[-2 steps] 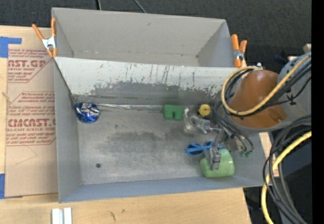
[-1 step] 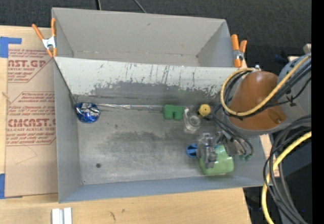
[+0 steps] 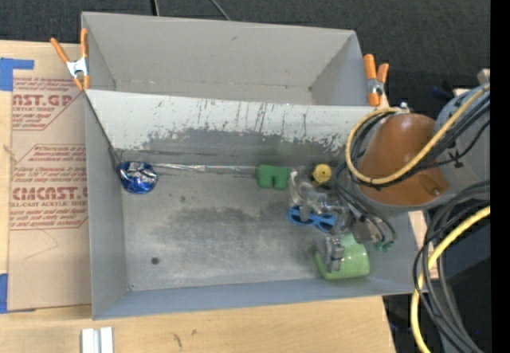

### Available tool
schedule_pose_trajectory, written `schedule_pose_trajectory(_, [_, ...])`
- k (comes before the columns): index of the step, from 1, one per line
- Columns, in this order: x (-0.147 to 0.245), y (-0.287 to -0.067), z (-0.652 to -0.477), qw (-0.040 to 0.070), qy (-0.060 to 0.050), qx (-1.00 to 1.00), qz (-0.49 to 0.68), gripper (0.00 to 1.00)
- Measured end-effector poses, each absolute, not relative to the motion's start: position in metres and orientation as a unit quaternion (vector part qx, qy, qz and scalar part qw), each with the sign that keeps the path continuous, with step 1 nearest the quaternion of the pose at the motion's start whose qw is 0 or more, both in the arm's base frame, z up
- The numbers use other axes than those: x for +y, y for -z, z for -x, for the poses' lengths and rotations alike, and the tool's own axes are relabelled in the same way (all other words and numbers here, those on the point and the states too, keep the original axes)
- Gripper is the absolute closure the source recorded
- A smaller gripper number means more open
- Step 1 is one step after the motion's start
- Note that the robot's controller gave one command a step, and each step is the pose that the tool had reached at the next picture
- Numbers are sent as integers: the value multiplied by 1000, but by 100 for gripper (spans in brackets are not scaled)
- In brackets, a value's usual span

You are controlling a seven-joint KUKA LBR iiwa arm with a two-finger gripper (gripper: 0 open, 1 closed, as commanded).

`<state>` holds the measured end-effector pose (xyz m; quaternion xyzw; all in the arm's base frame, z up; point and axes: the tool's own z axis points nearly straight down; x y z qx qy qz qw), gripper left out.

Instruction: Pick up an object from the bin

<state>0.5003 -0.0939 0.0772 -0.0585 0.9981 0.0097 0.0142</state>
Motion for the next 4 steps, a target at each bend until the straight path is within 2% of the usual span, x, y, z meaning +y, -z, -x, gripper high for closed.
schedule_pose_trajectory(1, [-104,-77,-551,6,-11,999,31,0])
schedule_pose_trajectory(2, [-116,-72,-546,4,0,999,33,100])
schedule_pose_trajectory(3, [-111,-74,-524,13,1,999,-44,100])
schedule_pose_trajectory(4, [-121,-256,-550,6,1,1000,24,100])
